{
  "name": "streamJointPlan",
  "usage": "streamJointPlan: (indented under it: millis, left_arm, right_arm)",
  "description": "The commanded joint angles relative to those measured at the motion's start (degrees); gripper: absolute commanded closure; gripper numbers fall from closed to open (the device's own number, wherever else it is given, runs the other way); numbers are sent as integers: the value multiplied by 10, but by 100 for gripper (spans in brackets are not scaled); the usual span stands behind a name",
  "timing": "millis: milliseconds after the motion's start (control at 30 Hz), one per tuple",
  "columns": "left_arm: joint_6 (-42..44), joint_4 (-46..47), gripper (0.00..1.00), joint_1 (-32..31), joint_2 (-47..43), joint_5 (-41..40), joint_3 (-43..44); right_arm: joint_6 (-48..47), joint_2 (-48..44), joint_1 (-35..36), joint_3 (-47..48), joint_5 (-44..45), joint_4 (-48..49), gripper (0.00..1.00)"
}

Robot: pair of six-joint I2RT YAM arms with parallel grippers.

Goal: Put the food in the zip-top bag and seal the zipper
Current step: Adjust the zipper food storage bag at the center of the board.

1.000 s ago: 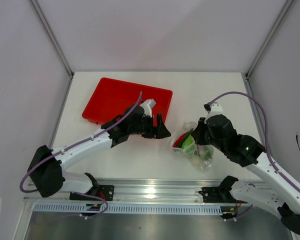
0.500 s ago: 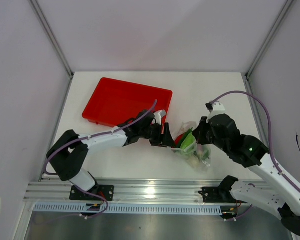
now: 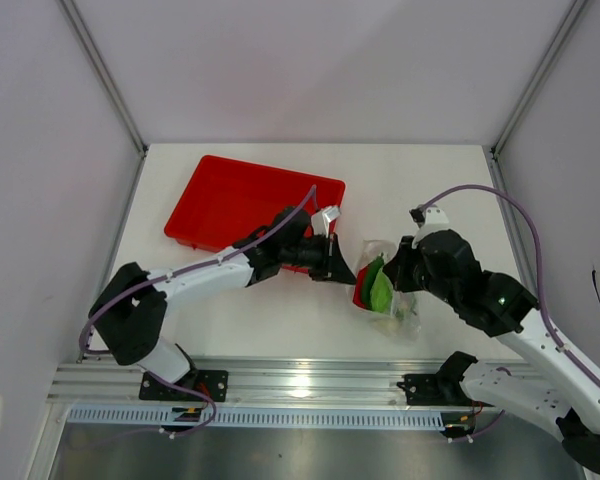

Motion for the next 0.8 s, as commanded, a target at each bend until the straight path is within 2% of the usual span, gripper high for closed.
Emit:
streamJointPlan:
  millis: [0, 200, 367, 500, 667, 700, 767]
  left_arm:
    - [29, -33, 99, -1, -45, 9, 61]
    - [54, -81, 99, 2, -23, 25, 147]
    - [64, -77, 99, 4, 11, 82, 189]
    - [41, -52, 99, 7, 19, 100, 157]
    - [1, 50, 100, 8, 27, 154, 92]
    - [-12, 69, 100, 7, 27, 186, 85]
    - [-15, 92, 100, 7, 13, 198, 75]
  right_arm:
    - [-12, 0, -3, 0, -46, 18, 100]
    - [-24, 19, -3, -6, -131, 25, 100]
    - [-19, 34, -2, -12, -163, 35, 100]
    - [-12, 41, -3, -20, -155, 31, 100]
    - [-3, 38, 0, -18, -186, 44, 100]
    - [-2, 32, 3, -13, -188, 51, 100]
    - [-5, 0, 11, 2, -196, 69, 100]
